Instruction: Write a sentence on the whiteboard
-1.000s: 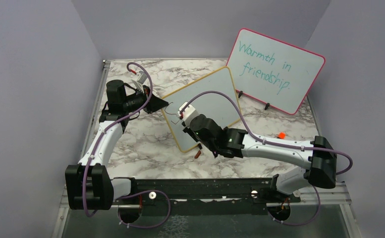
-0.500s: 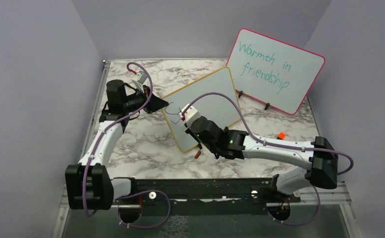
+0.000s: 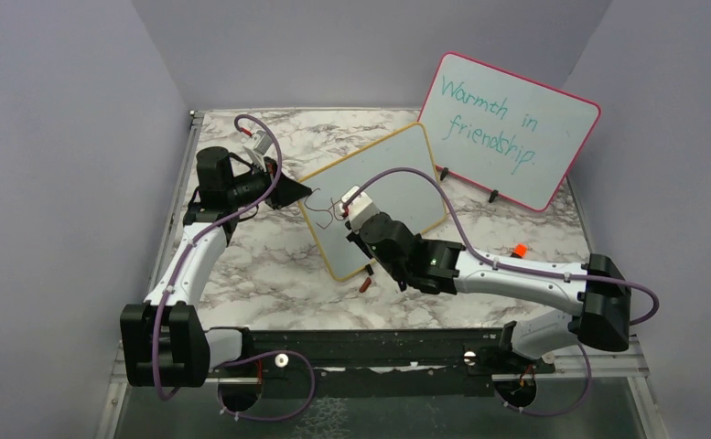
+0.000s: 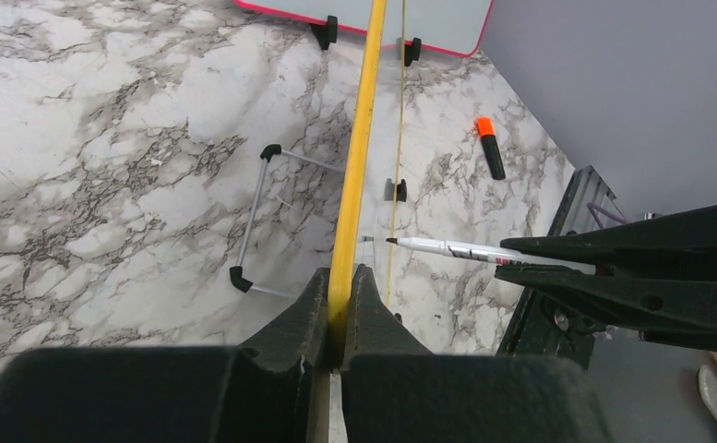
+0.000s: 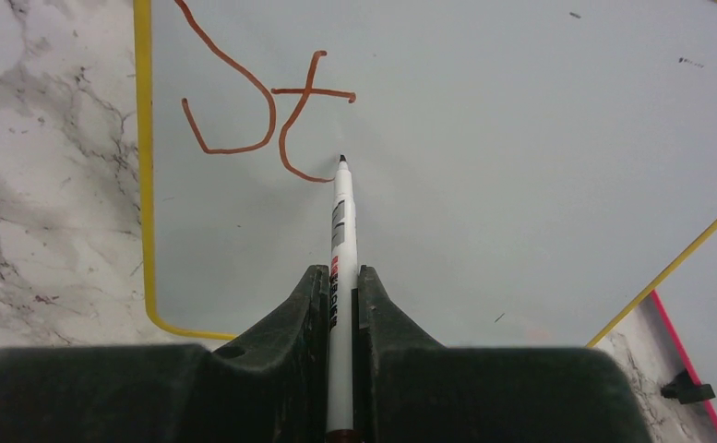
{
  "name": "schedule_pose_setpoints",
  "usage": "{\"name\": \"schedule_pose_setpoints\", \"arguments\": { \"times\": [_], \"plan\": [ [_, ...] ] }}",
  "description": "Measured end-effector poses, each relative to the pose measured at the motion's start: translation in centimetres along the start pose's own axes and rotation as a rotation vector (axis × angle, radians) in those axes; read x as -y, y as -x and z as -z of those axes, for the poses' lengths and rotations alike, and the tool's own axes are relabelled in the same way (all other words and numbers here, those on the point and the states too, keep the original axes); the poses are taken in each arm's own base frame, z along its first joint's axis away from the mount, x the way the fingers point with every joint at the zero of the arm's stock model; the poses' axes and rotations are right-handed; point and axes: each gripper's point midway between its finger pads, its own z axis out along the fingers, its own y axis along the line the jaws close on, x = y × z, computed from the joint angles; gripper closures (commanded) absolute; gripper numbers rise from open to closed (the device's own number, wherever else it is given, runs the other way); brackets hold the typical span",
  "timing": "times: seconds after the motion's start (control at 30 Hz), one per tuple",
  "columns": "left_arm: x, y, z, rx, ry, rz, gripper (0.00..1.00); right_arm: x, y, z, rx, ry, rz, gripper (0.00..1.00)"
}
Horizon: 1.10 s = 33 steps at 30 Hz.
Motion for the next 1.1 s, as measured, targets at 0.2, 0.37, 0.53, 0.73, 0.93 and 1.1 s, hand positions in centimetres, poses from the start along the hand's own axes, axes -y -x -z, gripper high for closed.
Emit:
{"name": "schedule_pose_setpoints", "arguments": {
  "times": [0.2, 0.37, 0.53, 0.73, 0.93, 1.1],
  "plan": [
    [0.0, 0.0, 0.0, 0.000, 0.000, 0.000, 1.00, 0.6, 1.5, 0.1, 0.053, -0.015, -0.012, 0.99],
    [0.0, 0.0, 0.0, 0.000, 0.000, 0.000, 1.00, 1.2, 2.3, -0.2, 0.079, -0.031, -0.014, 0.99],
    [0.0, 0.0, 0.0, 0.000, 0.000, 0.000, 1.00, 1.8, 2.7, -0.5, 0.096, -0.047, -0.024, 0.99],
    [0.0, 0.0, 0.0, 0.000, 0.000, 0.000, 1.00, 2.1, 2.8, -0.9, 0.098, -0.055, -0.023, 0.99],
    [0.0, 0.0, 0.0, 0.000, 0.000, 0.000, 1.00, 2.0, 3.2, -0.9, 0.105, -0.046, -0.024, 0.99],
    [0.0, 0.0, 0.0, 0.000, 0.000, 0.000, 1.00, 1.8, 3.4, -1.1, 0.108, -0.041, -0.025, 0.99]
  ]
}}
